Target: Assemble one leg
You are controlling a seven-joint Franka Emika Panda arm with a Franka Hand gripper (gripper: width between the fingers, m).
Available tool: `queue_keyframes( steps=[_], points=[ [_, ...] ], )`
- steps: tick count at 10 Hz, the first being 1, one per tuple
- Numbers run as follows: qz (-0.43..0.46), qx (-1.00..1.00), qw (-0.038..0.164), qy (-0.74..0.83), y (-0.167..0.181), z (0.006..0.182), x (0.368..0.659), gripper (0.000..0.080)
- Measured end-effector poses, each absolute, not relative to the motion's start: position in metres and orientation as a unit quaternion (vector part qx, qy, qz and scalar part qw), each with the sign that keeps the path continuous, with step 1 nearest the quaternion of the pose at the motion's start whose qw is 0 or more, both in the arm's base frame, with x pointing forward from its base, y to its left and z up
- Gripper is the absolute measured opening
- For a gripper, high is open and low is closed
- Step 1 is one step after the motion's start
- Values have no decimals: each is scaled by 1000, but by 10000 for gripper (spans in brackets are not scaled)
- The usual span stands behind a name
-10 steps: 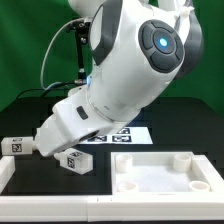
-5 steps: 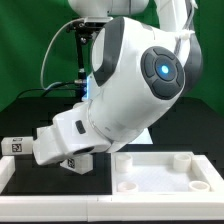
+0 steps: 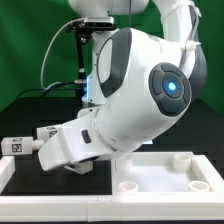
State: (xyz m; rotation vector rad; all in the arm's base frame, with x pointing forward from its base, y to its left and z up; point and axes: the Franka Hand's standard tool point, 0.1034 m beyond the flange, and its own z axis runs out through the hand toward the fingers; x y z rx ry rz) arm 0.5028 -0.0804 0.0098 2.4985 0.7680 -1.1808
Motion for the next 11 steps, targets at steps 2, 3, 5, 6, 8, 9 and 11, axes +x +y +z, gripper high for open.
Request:
queue_keyframes(
  steps=[2,3,5,6,8,9,11],
  points=[
    [-408,863,136,265,-80,10,503,418],
    [-408,863,136,265,-80,10,503,282],
    [-420,862,128,254,-77,26,503,282],
    [-418,869,121,236,-69,50,512,282],
    [-397,890,111,192,-48,79,526,282],
    [-353,914,113,167,-30,97,539,282],
    [-298,934,124,153,-1,112,549,282]
  ],
)
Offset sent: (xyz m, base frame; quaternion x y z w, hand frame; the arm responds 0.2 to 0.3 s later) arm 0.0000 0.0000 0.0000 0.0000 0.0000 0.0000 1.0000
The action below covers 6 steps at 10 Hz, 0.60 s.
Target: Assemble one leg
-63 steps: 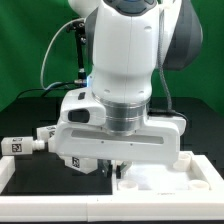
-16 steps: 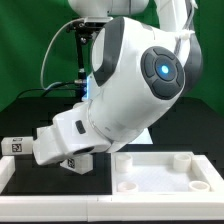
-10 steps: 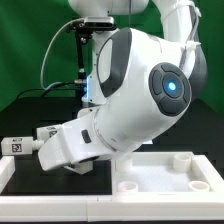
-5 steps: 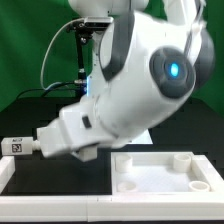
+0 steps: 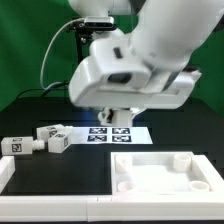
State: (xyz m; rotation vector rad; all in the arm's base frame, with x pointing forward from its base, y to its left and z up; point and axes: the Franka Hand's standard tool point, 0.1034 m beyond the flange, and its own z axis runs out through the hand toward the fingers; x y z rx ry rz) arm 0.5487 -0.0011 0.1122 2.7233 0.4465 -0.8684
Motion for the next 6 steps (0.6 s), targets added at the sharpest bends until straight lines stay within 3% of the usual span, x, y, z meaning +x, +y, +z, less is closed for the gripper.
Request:
queue_keyframes(
  steps=[1,2,3,5,6],
  points=[
    [-259,944,121,165,-2,101,556,284],
    [-230,946,114,198,-13,77,550,284],
    [-211,951,110,197,-14,70,551,284],
    [-142,965,101,196,-9,77,562,284],
    [-136,973,84,164,1,80,553,284]
  ],
)
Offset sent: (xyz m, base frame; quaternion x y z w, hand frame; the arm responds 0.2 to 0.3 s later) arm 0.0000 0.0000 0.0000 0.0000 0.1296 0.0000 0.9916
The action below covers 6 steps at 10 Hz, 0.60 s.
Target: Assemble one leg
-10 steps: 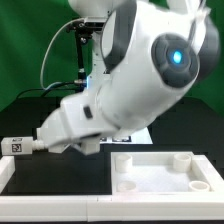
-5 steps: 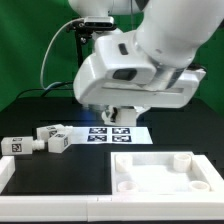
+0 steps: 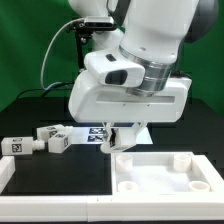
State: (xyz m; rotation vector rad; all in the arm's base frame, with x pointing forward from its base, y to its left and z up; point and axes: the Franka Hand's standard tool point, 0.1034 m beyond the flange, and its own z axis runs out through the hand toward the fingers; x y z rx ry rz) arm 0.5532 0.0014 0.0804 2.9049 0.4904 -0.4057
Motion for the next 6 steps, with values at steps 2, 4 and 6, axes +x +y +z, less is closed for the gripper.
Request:
queue_keyframes(
  steps=[2,4,6],
  points=[
    [-100,985,54,128,41,116,574,284],
    [-41,994,27,94,62,154,598,284],
    [28,996,19,87,53,144,607,284]
  ],
)
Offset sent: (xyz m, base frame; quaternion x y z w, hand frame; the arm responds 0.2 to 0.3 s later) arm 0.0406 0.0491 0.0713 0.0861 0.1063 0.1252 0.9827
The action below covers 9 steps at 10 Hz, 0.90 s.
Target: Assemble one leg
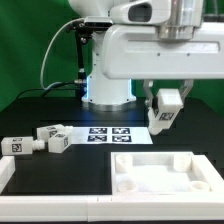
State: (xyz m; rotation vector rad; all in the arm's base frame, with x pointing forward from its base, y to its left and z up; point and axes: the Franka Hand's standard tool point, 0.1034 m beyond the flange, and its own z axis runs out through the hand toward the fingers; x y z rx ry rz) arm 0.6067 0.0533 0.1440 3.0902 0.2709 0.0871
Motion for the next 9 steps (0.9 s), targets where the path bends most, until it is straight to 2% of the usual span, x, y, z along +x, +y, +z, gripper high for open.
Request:
queue_keyframes(
  steps=[2,5,7,8,9],
  points=[
    [95,991,18,90,55,146,613,284],
    [217,972,4,86,74,129,594,284],
    [295,951,4,92,79,129,600,284],
    [310,948,-2,74,87,128,602,284],
    [334,939,3,84,90,129,603,284]
  ],
)
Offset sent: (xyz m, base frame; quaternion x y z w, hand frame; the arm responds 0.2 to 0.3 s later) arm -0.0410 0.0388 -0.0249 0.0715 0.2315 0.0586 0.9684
